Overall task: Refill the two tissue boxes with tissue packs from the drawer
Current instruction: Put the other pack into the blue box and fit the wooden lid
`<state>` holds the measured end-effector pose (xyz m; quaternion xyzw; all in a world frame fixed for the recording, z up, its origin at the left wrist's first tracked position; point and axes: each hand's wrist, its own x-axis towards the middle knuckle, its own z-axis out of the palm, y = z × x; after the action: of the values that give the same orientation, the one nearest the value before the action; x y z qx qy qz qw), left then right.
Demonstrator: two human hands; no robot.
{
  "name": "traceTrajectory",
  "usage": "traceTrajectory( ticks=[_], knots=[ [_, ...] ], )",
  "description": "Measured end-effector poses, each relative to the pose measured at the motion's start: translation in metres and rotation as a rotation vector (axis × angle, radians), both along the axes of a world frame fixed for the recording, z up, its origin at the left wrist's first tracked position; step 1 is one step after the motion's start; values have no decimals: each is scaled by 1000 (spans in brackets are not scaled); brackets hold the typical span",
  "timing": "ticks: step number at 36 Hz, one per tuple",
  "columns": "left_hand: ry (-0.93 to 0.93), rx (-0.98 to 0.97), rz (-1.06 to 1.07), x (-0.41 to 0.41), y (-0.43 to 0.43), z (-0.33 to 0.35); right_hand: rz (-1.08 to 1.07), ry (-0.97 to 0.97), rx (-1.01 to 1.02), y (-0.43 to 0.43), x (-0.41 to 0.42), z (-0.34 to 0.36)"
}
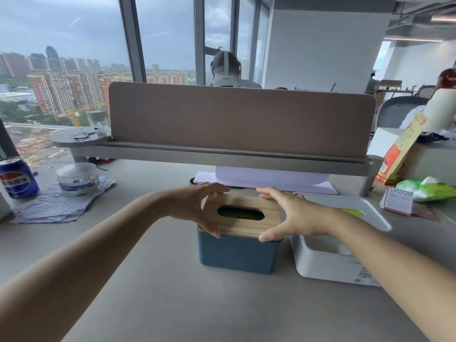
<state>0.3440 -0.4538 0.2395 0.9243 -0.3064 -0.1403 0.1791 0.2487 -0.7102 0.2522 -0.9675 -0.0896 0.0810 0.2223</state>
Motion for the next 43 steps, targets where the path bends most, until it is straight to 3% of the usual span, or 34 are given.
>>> traceTrajectory(
  ticks=[10,21,27,37,43],
  knots=[
    [15,0,1,0,2,-2,36,15,-112,3,-4,3],
    [19,-50,-43,3,12,-15,-22,183,-215,-6,8,-4],
    [55,-225,-116,7,16,-43,23,129,-301,-15,19,-12],
    [-40,-108,-21,0,10,-34,69,7,-266,-23,17,-9],
    [-177,-188,-3,-3,13,-38,51,-127,-309,-29,9,-14]
  ],
)
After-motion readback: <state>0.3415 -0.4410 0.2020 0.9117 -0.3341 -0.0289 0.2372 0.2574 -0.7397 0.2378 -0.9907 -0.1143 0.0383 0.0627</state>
